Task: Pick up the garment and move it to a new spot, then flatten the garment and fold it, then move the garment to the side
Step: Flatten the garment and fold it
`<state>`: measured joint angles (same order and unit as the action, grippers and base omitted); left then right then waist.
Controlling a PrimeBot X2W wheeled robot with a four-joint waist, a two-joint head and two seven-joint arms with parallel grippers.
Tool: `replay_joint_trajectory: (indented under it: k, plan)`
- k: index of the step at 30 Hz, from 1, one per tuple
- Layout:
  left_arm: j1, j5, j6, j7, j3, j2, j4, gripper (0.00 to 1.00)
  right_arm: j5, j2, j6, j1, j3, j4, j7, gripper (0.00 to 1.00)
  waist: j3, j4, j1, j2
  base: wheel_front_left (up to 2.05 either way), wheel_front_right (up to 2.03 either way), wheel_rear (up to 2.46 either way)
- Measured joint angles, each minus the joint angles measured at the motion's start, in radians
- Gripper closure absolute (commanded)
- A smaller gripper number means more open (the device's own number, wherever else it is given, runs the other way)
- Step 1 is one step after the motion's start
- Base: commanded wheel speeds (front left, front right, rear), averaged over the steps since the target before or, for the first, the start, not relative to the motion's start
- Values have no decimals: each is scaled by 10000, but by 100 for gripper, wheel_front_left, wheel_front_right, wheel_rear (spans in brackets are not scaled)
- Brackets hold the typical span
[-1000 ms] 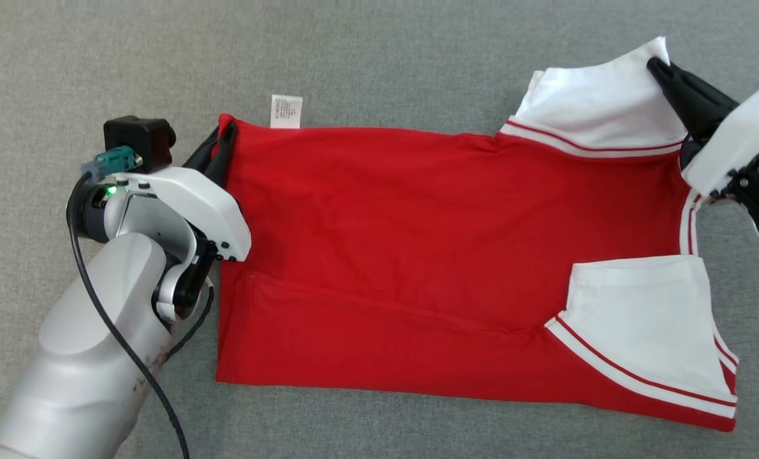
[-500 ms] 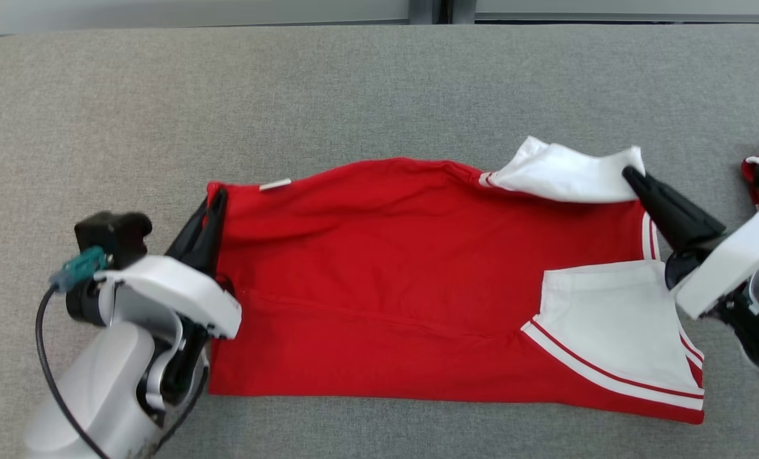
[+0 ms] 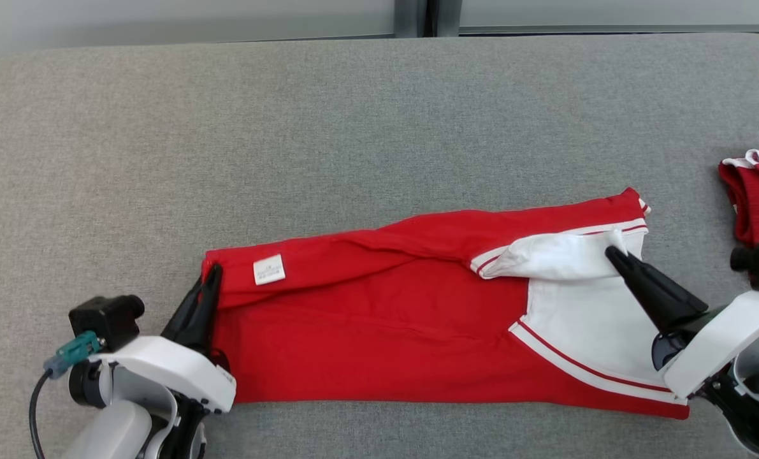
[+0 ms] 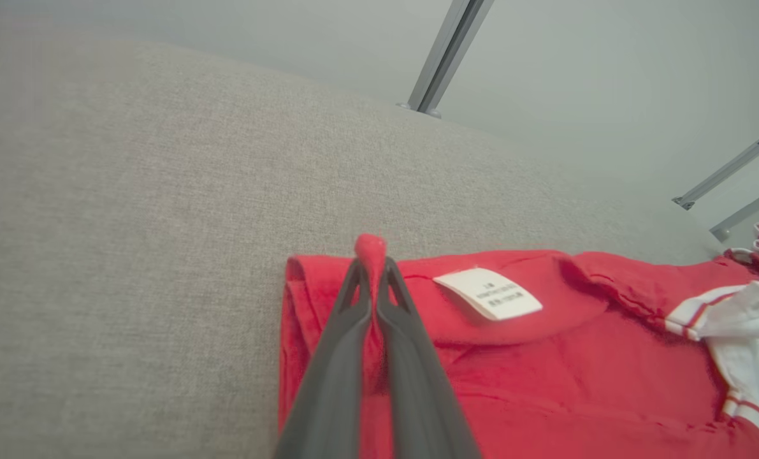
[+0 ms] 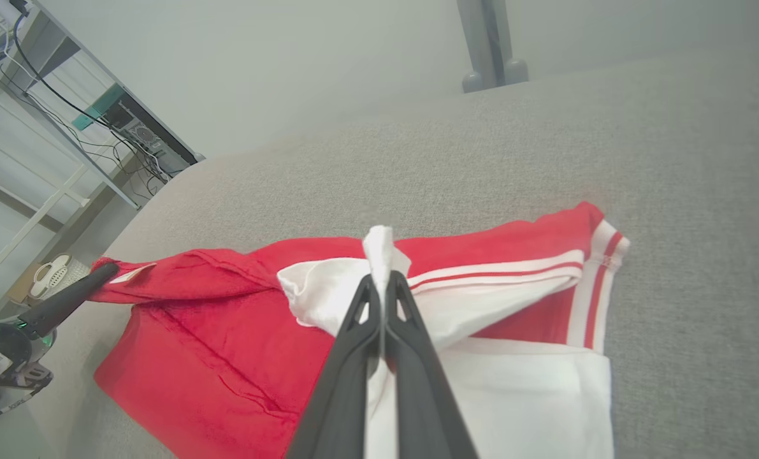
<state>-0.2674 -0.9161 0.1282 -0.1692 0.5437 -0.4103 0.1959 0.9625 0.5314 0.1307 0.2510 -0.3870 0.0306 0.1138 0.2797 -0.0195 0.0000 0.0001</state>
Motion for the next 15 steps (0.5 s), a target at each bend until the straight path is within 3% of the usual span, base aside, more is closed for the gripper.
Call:
replay_joint_trajectory:
  k: [10,11,12,13,14,15]
  plan:
    - [486,-205,31,-280,-6,180,148,100,-412,-121,0,-355,-245,305,-393,100,-69,-52,0,0,0,0,0]
    - [553,-211,-2,-336,-31,182,157,83,-422,-117,0,-412,-324,322,-479,88,-85,-56,1,0,0,0,0]
    - [623,-276,-6,-370,-81,196,174,51,-443,-115,0,-471,-399,334,-577,70,-102,-62,1,0,0,0,0]
    - [706,-293,-10,-387,-94,194,184,1,-499,-79,0,-529,-504,357,-652,56,-125,-69,0,0,0,0,0]
    - [795,-337,-33,-424,-107,199,184,0,-560,-31,0,-596,-587,382,-759,18,-149,-77,0,0,0,0,0]
    - [885,-382,-38,-428,-117,203,174,0,-573,15,0,-668,-667,401,-863,0,-174,-86,0,0,0,0,0]
